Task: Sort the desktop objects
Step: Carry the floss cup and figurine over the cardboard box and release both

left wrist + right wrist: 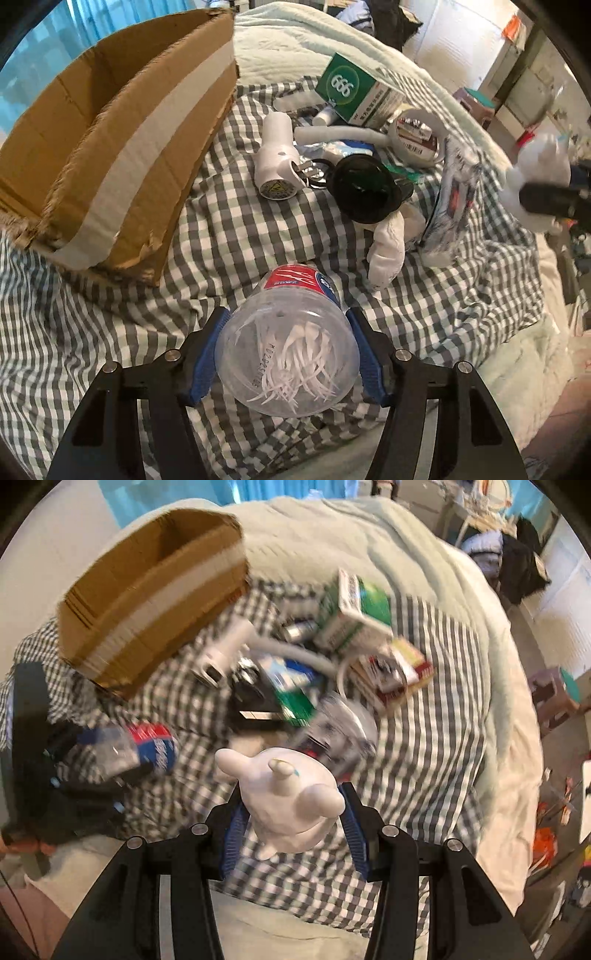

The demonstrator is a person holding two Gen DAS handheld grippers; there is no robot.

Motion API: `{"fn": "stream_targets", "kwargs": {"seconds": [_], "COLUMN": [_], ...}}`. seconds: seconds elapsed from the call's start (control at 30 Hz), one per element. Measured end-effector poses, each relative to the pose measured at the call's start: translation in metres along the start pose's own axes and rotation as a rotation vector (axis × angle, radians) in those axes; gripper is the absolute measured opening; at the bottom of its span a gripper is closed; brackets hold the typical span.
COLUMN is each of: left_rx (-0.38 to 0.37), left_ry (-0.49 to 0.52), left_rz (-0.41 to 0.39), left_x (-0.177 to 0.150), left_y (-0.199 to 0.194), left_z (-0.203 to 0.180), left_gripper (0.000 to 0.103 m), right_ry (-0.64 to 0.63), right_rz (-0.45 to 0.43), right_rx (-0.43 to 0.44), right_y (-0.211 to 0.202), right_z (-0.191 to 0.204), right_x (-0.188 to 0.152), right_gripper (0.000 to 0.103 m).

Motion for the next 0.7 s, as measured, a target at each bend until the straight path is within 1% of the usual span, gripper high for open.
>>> {"fn": "stream_targets", "kwargs": {"seconds": [0.03, 0.07, 0.13, 0.23, 0.37, 0.5, 0.6, 0.7], "left_rx": [-0.013, -0.022, -0.057, -0.122, -0.147, -0.144, -0.091, -0.071], "left_ry": [-0.014, -0.028, -0.082, -0.184, -0.234, -0.303, -0.353, -0.438], "left_rz": [-0.005, -0.012, -0.036, -0.11, -0.191, -0.26, -0.325, -0.347], "left_x": [0.0, 0.001, 0.007, 0.023, 0.046, 0.067, 0.079, 0.084], "left_y": [-0.005, -0.009, -0.022, -0.05, -0.084, -0.115, -0.136, -0.149], "left_z": [0.002, 0.004, 0.008, 0.018, 0.024, 0.045, 0.066, 0.09], "left_gripper": [0.066, 0.066, 0.065, 0.065, 0.065, 0.065, 0.065, 0.065], "right_ry": [-0.009, -0.067, -0.083, -0.093, -0.087, -0.092, -0.086, -0.09], "right_rz": [-0.013, -0.023, -0.048, -0.089, -0.158, -0.198, -0.207, -0.225], "right_rx": [-0.002, 0.022, 0.022, 0.019, 0.038, 0.043, 0.062, 0.082], "right_y": [-0.007, -0.013, -0.028, -0.045, -0.073, -0.086, -0.088, -0.091], "right_z": [0.006, 0.01, 0.02, 0.032, 0.046, 0.058, 0.068, 0.08], "right_x": [0.008, 0.012, 0.03, 0.052, 0.084, 0.104, 0.118, 0.134], "right_gripper": [0.047, 0.047, 0.047, 0.047, 0.047, 0.047, 0.047, 0.047]}}
Point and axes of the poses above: each gripper's, at about its wrist camera, not at the fingertips, and y roughly the way its jaws point, z to its left, x to its top, the point moved 3 cm from there along y, roughly the way its jaws point, and after that the axes turned 5 degrees about -y, right-handed, at the moved point
